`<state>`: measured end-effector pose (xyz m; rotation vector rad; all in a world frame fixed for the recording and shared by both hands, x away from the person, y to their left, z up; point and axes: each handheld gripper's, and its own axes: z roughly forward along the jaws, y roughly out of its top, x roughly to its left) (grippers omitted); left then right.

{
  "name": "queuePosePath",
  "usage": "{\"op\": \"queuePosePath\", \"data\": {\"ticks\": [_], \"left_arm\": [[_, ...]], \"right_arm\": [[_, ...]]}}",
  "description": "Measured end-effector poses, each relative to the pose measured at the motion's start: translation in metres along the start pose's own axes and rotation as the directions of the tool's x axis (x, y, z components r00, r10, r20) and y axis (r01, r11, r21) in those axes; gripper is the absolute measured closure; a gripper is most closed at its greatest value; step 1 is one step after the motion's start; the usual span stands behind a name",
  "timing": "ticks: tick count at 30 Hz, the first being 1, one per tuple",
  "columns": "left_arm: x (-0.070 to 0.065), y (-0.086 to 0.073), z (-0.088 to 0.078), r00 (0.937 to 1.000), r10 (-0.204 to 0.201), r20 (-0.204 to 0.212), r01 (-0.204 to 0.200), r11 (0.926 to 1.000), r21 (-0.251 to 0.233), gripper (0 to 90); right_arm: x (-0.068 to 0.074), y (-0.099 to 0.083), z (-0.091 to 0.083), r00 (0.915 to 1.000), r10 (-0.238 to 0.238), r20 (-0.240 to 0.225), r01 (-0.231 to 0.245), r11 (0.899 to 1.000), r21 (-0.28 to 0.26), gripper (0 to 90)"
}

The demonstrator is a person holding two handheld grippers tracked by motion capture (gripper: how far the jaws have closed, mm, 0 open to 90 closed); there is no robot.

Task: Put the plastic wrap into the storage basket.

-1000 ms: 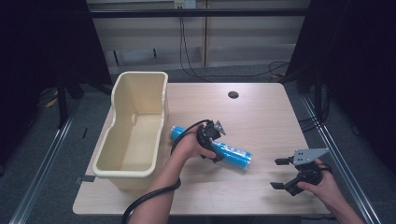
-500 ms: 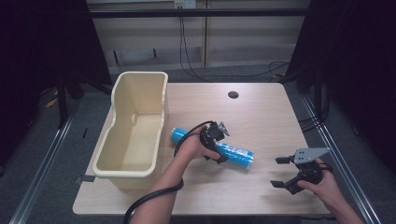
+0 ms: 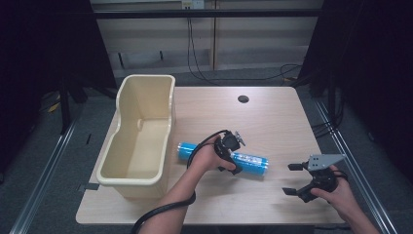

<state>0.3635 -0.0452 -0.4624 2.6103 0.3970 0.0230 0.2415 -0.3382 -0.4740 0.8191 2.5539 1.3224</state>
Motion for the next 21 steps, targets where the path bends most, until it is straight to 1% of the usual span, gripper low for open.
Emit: {"op": "queuePosePath", "data": {"ticks": [1, 2, 4, 5, 6, 7, 8, 9, 10, 11, 12, 13, 14, 15, 16, 17, 18, 19, 21], "left_arm": [[0.000, 0.000, 0.000, 1.0000, 0.000, 0.000, 0.000, 1.0000, 0.000, 7.7], [-0.003, 0.003, 0.001, 1.0000, 0.000, 0.002, 0.000, 1.0000, 0.006, 9.0], [-0.005, 0.005, 0.002, 0.9996, -0.026, 0.004, 0.026, 0.9996, 0.012, 10.8], [-0.005, 0.005, 0.002, 0.9996, -0.026, 0.004, 0.026, 0.9996, 0.012, 11.6], [-0.004, 0.007, 0.001, 0.9998, -0.018, 0.007, 0.018, 0.9991, 0.040, 11.6], [-0.005, 0.008, 0.001, 0.9996, -0.029, 0.002, 0.029, 0.9990, 0.033, 12.9], [-0.005, 0.009, -0.001, 0.9999, -0.016, 0.004, 0.015, 0.9985, 0.052, 15.8], [-0.005, 0.009, -0.001, 0.9999, -0.016, 0.004, 0.015, 0.9985, 0.052, 17.0], [-0.007, 0.008, -0.001, 0.9992, -0.041, 0.006, 0.040, 0.9980, 0.048, 17.0], [-0.007, 0.006, -0.004, 0.9995, -0.024, 0.019, 0.023, 0.9988, 0.043, 19.8], [-0.006, 0.005, -0.007, 0.9996, -0.019, 0.021, 0.018, 0.9987, 0.047, 20.6], [-0.004, 0.004, -0.009, 0.9996, -0.019, 0.019, 0.019, 0.9992, 0.034, 21.1], [-0.003, 0.001, -0.011, 0.9997, -0.019, 0.016, 0.018, 0.9992, 0.035, 21.6], [-0.003, 0.001, -0.011, 0.9997, -0.019, 0.016, 0.018, 0.9992, 0.035, 21.4], [-0.002, -0.001, -0.013, 0.9998, -0.014, 0.012, 0.013, 0.9982, 0.059, 20.6], [-0.001, -0.007, -0.014, 0.9999, 0.001, 0.013, -0.002, 0.9973, 0.073, 19.0], [-0.001, -0.010, -0.014, 0.9999, -0.001, 0.010, 0.000, 0.9955, 0.095, 15.5], [0.000, -0.014, -0.013, 1.0000, 0.005, 0.008, -0.006, 0.9938, 0.111, 14.5], [0.001, -0.016, -0.013, 0.9998, 0.011, 0.017, -0.013, 0.9938, 0.110, 12.8]], "right_arm": [[0.000, 0.000, 0.000, 1.0000, 0.001, 0.006, -0.001, 1.000, 0.001, 8.3], [0.000, 0.000, 0.000, 1.0000, 0.003, 0.007, -0.003, 1.000, 0.001, 8.3], [0.000, 0.001, 0.000, 0.9999, 0.006, 0.009, -0.006, 1.000, -0.001, 8.3], [0.000, 0.001, 0.000, 0.9999, 0.007, 0.011, -0.007, 1.000, -0.001, 8.3], [0.000, 0.001, 0.000, 0.9999, 0.007, 0.011, -0.007, 1.000, -0.001, 8.3], [0.000, 0.000, 0.000, 0.9998, 0.011, 0.014, -0.011, 1.000, -0.002, 8.3], [0.000, 0.000, 0.000, 0.9999, 0.007, 0.011, -0.007, 1.000, -0.002, 8.4], [0.000, 0.000, 0.000, 0.9999, 0.007, 0.011, -0.007, 1.000, -0.002, 8.4], [0.000, 0.000, 0.001, 1.0000, 0.006, 0.005, -0.006, 1.000, -0.002, 8.3], [-0.001, 0.000, 0.000, 0.9999, 0.007, 0.007, -0.007, 1.000, -0.004, 8.3], [-0.001, 0.000, 0.000, 1.0000, 0.003, 0.006, -0.003, 1.000, -0.003, 8.3], [-0.001, 0.000, 0.000, 1.0000, 0.003, 0.008, -0.003, 1.000, -0.004, 8.3], [0.000, 0.000, 0.000, 0.9999, 0.003, 0.010, -0.003, 1.000, -0.003, 8.2], [0.000, 0.001, 0.000, 0.9999, 0.004, 0.010, -0.004, 1.000, -0.004, 8.2], [0.000, 0.001, 0.000, 1.0000, 0.005, 0.009, -0.004, 1.000, -0.006, 8.1], [0.000, 0.001, 0.000, 1.0000, 0.003, 0.008, -0.003, 1.000, -0.004, 8.1], [0.001, 0.001, 0.000, 0.9999, 0.002, 0.011, -0.002, 1.000, -0.005, 8.1], [0.001, 0.001, 0.000, 0.9999, 0.002, 0.010, -0.001, 1.000, -0.007, 8.1], [0.001, 0.001, 0.001, 1.0000, 0.002, 0.005, -0.002, 1.000, -0.004, 7.6]]}}
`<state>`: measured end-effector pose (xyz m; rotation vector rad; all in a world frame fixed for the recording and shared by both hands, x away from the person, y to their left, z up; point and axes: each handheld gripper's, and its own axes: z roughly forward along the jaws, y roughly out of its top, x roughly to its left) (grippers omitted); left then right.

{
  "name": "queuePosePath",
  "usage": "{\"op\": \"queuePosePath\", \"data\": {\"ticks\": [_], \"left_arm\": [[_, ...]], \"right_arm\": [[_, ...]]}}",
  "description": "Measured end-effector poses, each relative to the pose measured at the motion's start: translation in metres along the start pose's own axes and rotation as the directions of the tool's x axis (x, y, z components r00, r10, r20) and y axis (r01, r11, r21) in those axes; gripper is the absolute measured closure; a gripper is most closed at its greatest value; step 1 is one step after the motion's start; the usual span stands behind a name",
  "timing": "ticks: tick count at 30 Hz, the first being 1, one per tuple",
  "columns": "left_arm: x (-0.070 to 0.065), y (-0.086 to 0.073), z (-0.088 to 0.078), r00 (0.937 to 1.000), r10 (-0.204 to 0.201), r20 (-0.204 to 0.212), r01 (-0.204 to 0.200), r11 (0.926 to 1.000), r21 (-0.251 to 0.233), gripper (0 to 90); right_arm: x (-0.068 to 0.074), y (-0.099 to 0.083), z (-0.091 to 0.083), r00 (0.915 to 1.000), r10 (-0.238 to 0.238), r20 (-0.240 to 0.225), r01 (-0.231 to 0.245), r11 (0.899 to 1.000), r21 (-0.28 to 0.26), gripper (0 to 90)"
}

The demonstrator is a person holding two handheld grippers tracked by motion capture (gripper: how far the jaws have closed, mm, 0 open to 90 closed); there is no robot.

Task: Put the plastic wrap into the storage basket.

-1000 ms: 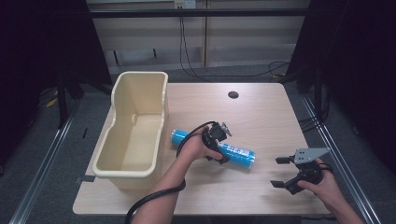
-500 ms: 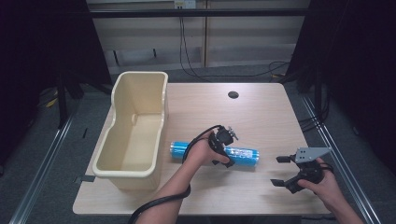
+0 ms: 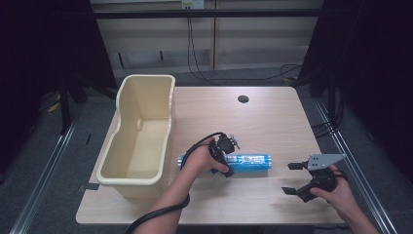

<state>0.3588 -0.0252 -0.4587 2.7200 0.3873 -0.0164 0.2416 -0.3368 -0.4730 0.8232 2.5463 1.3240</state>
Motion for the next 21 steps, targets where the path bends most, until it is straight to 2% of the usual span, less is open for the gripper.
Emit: {"op": "queuePosePath", "data": {"ticks": [1, 3, 9, 10, 15, 16, 17, 18, 19, 20, 21], "left_arm": [[0.001, -0.004, 0.001, 0.9998, -0.018, 0.003, 0.018, 0.9998, 0.006, 12.8], [0.003, -0.006, 0.002, 0.9999, -0.010, 0.006, 0.010, 0.9998, 0.019, 12.6], [0.005, -0.008, 0.010, 0.9997, -0.009, 0.023, 0.008, 0.9999, 0.006, 19.1], [0.006, -0.007, 0.010, 0.9994, 0.021, 0.028, -0.022, 0.9996, 0.016, 20.1], [0.003, -0.006, 0.011, 0.9990, 0.043, 0.015, -0.043, 0.9988, 0.023, 22.4], [0.004, -0.005, 0.011, 0.9980, 0.061, 0.015, -0.062, 0.9976, 0.031, 23.1], [0.000, -0.005, 0.011, 0.9982, 0.060, 0.000, -0.060, 0.9979, 0.022, 24.8], [-0.001, -0.003, 0.010, 0.9981, 0.062, 0.004, -0.062, 0.9973, 0.039, 24.8], [-0.004, -0.002, 0.010, 0.9995, 0.029, 0.015, -0.029, 0.9990, 0.034, 25.8], [-0.006, 0.001, 0.009, 0.9996, 0.012, 0.024, -0.014, 0.9982, 0.059, 29.6], [-0.007, 0.001, 0.009, 0.9993, -0.017, 0.034, 0.015, 0.9985, 0.054, 29.6]], "right_arm": [[0.000, 0.000, 0.000, 1.0000, -0.004, 0.002, 0.004, 1.000, 0.002, 7.6], [0.000, 0.000, 0.000, 1.0000, -0.006, 0.004, 0.006, 1.000, 0.002, 7.6], [-0.001, 0.000, 0.001, 1.0000, -0.003, 0.009, 0.003, 1.000, 0.001, 7.6], [-0.001, 0.000, 0.001, 1.0000, -0.002, 0.010, 0.002, 1.000, 0.001, 7.6], [0.000, 0.000, 0.000, 0.9999, -0.008, 0.007, 0.008, 1.000, -0.001, 7.7], [0.000, 0.000, 0.000, 1.0000, -0.008, 0.006, 0.008, 1.000, 0.000, 7.7], [0.000, 0.000, 0.001, 0.9999, -0.006, 0.008, 0.006, 1.000, 0.000, 7.7], [0.000, 0.000, 0.001, 0.9999, -0.006, 0.008, 0.006, 1.000, 0.000, 7.7], [0.000, 0.000, 0.000, 0.9999, -0.008, 0.008, 0.008, 1.000, -0.001, 7.7], [0.000, 0.000, 0.000, 1.0000, -0.006, 0.004, 0.006, 1.000, -0.001, 7.7], [0.000, 0.000, 0.000, 1.0000, -0.006, 0.004, 0.006, 1.000, -0.001, 7.7]]}}
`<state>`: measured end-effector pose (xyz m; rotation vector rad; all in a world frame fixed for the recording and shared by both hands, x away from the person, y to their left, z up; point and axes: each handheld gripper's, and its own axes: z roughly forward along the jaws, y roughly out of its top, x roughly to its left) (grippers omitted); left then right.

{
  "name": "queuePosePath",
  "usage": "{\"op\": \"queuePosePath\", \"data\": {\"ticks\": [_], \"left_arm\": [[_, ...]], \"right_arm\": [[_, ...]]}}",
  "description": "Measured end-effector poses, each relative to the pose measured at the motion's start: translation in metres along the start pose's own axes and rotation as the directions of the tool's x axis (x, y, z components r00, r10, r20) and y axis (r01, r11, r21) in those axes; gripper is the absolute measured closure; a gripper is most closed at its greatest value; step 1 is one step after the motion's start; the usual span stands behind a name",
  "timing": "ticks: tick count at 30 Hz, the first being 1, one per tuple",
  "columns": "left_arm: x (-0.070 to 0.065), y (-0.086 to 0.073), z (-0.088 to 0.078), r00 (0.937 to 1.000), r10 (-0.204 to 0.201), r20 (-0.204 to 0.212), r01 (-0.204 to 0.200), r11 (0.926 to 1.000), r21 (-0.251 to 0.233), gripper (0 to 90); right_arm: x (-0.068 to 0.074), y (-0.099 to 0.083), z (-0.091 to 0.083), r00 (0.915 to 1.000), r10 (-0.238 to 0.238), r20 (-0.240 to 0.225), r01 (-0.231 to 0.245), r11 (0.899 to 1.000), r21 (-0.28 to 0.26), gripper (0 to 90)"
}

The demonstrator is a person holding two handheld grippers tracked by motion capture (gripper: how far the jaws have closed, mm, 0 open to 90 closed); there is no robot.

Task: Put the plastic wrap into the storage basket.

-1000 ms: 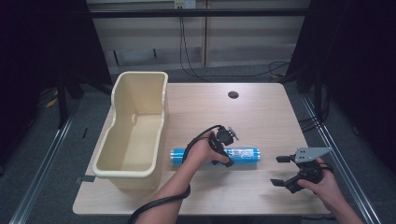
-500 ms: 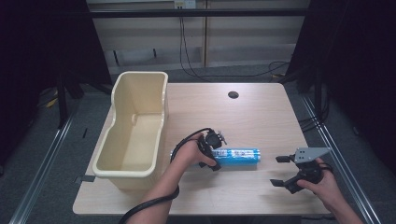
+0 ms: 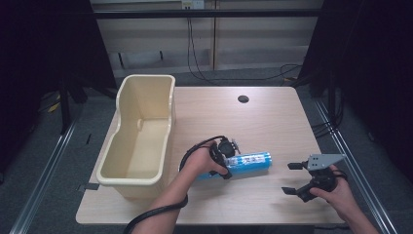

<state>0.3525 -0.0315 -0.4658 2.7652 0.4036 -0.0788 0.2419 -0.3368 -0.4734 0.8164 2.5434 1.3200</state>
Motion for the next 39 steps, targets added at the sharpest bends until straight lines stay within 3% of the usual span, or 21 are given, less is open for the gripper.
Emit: {"op": "queuePosePath", "data": {"ticks": [1, 2, 5, 9, 10, 11, 12, 16, 17, 19, 20, 21, 22, 23, 24, 26, 27, 28, 30, 39], "left_arm": [[-0.002, 0.001, -0.001, 0.9989, -0.042, 0.019, 0.042, 0.9991, 0.009, 31.4], [-0.002, 0.001, -0.001, 0.9989, -0.042, 0.019, 0.042, 0.9991, 0.009, 31.7], [-0.006, 0.003, -0.006, 0.9949, -0.091, 0.044, 0.090, 0.9957, 0.019, 31.8], [-0.006, 0.005, -0.015, 0.9935, -0.109, 0.032, 0.107, 0.9929, 0.052, 31.9], [-0.006, 0.006, -0.022, 0.9872, -0.156, 0.033, 0.155, 0.9873, 0.035, 32.0], [-0.006, 0.006, -0.022, 0.9872, -0.156, 0.033, 0.155, 0.9873, 0.035, 32.0], [-0.004, 0.007, -0.031, 0.9828, -0.179, 0.044, 0.178, 0.9836, 0.029, 32.0], [-0.003, 0.010, -0.046, 0.9800, -0.197, 0.030, 0.196, 0.9802, 0.028, 32.0], [-0.003, 0.010, -0.049, 0.9754, -0.218, 0.033, 0.217, 0.9760, 0.016, 32.1], [0.000, 0.012, -0.062, 0.9606, -0.273, 0.053, 0.272, 0.9621, 0.015, 32.1], [0.000, 0.012, -0.066, 0.9575, -0.283, 0.052, 0.283, 0.9590, 0.020, 32.1], [0.000, 0.013, -0.070, 0.9601, -0.275, 0.050, 0.274, 0.9613, 0.030, 32.1], [0.000, 0.013, -0.072, 0.9576, -0.285, 0.045, 0.284, 0.9586, 0.019, 32.1], [0.000, 0.013, -0.077, 0.9605, -0.277, 0.031, 0.276, 0.9608, 0.025, 32.1], [0.000, 0.013, -0.080, 0.9569, -0.289, 0.032, 0.288, 0.9574, 0.021, 32.1], [0.002, 0.013, -0.085, 0.9574, -0.287, 0.032, 0.286, 0.9577, 0.028, 32.1], [0.004, 0.012, -0.092, 0.9524, -0.302, 0.038, 0.302, 0.9531, 0.023, 32.1], [0.004, 0.012, -0.092, 0.9524, -0.302, 0.038, 0.302, 0.9531, 0.023, 32.1], [0.004, 0.011, -0.104, 0.9453, -0.325, 0.034, 0.324, 0.9459, 0.013, 32.1], [0.007, 0.005, -0.132, 0.9315, -0.364, 0.009, 0.364, 0.9315, -0.008, 32.1]], "right_arm": [[0.000, 0.000, 0.000, 1.0000, 0.003, -0.002, -0.003, 1.000, -0.005, 7.7], [0.000, 0.000, 0.000, 1.0000, 0.003, -0.002, -0.003, 1.000, -0.005, 7.7], [0.001, 0.001, -0.001, 1.0000, 0.000, 0.005, 0.000, 1.000, -0.014, 7.6], [0.001, 0.000, -0.001, 1.0000, 0.006, 0.005, -0.006, 1.000, -0.012, 7.1], [0.001, 0.000, -0.001, 1.0000, 0.006, 0.002, -0.005, 1.000, -0.016, 7.3], [0.001, 0.000, -0.001, 1.0000, 0.006, 0.002, -0.005, 1.000, -0.016, 7.3], [0.001, 0.000, -0.001, 1.0000, 0.006, -0.001, -0.006, 1.000, -0.015, 7.2], [0.001, 0.000, -0.001, 1.0000, 0.006, -0.002, -0.006, 1.000, -0.014, 6.9], [0.001, 0.000, -0.001, 1.0000, 0.006, 0.002, -0.006, 1.000, -0.013, 6.7], [0.001, -0.001, 0.000, 1.0000, 0.008, 0.001, -0.008, 1.000, -0.003, 5.4], [0.001, -0.001, 0.000, 1.0000, 0.009, 0.003, -0.009, 1.000, -0.003, 5.3], [0.001, -0.001, 0.001, 0.9999, 0.014, -0.003, -0.014, 1.000, 0.000, 4.9], [0.001, -0.001, 0.001, 0.9999, 0.014, 0.001, -0.014, 1.000, 0.000, 4.2], [0.001, -0.002, 0.001, 0.9998, 0.020, 0.000, -0.020, 1.000, 0.003, 3.7], [0.000, -0.002, 0.002, 0.9998, 0.015, 0.012, -0.015, 1.000, 0.001, 3.3], [0.000, -0.002, 0.002, 0.9998, 0.020, 0.009, -0.020, 1.000, 0.003, 2.9], [0.000, -0.003, 0.003, 0.9997, 0.022, 0.007, -0.022, 1.000, 0.005, 2.9], [0.000, -0.003, 0.004, 0.9997, 0.020, 0.015, -0.020, 1.000, 0.007, 2.8], [0.000, -0.003, 0.004, 0.9996, 0.022, 0.019, -0.022, 1.000, 0.012, 2.7], [0.000, -0.003, 0.006, 0.9996, 0.024, 0.013, -0.025, 1.000, 0.018, 2.3]]}}
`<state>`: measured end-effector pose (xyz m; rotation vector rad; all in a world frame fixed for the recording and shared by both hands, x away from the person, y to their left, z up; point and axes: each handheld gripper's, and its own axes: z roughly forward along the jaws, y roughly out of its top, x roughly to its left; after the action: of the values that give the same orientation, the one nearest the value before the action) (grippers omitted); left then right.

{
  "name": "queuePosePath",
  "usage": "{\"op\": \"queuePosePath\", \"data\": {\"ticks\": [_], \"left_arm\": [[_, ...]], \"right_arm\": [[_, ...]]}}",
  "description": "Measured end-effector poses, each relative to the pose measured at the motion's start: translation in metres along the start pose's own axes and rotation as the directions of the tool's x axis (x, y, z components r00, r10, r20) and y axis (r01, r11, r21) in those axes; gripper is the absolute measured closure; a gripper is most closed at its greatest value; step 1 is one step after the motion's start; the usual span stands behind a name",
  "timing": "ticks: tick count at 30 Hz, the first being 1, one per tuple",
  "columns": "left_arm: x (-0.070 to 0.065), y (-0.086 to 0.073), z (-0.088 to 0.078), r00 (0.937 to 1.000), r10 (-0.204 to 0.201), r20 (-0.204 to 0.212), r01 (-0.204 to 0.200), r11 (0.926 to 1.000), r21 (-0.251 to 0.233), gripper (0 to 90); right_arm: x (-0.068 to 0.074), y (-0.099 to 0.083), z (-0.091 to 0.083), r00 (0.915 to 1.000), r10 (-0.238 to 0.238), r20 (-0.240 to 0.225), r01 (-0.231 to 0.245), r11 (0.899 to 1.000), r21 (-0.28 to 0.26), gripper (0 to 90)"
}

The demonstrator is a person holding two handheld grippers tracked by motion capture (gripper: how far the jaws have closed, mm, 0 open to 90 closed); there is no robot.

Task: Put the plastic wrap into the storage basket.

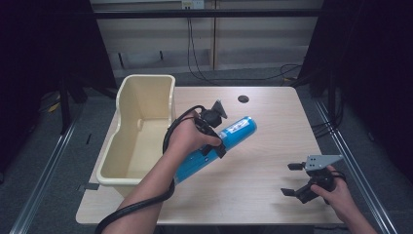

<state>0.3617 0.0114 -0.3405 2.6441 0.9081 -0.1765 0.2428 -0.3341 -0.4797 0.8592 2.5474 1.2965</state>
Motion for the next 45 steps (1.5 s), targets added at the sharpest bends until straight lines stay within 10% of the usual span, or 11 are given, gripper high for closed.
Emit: {"op": "queuePosePath", "data": {"ticks": [32, 45], "left_arm": [[0.015, -0.021, -0.078, 0.9900, -0.136, -0.038, 0.135, 0.9906, -0.019, 32.1], [0.027, -0.039, -0.103, 0.9748, -0.221, -0.032, 0.219, 0.9749, -0.040, 32.1]], "right_arm": [[0.000, 0.000, -0.002, 0.9999, 0.010, 0.006, -0.010, 1.000, 0.000, 2.3], [-0.001, -0.001, -0.001, 0.9999, 0.014, 0.000, -0.014, 1.000, 0.001, 2.4]]}}
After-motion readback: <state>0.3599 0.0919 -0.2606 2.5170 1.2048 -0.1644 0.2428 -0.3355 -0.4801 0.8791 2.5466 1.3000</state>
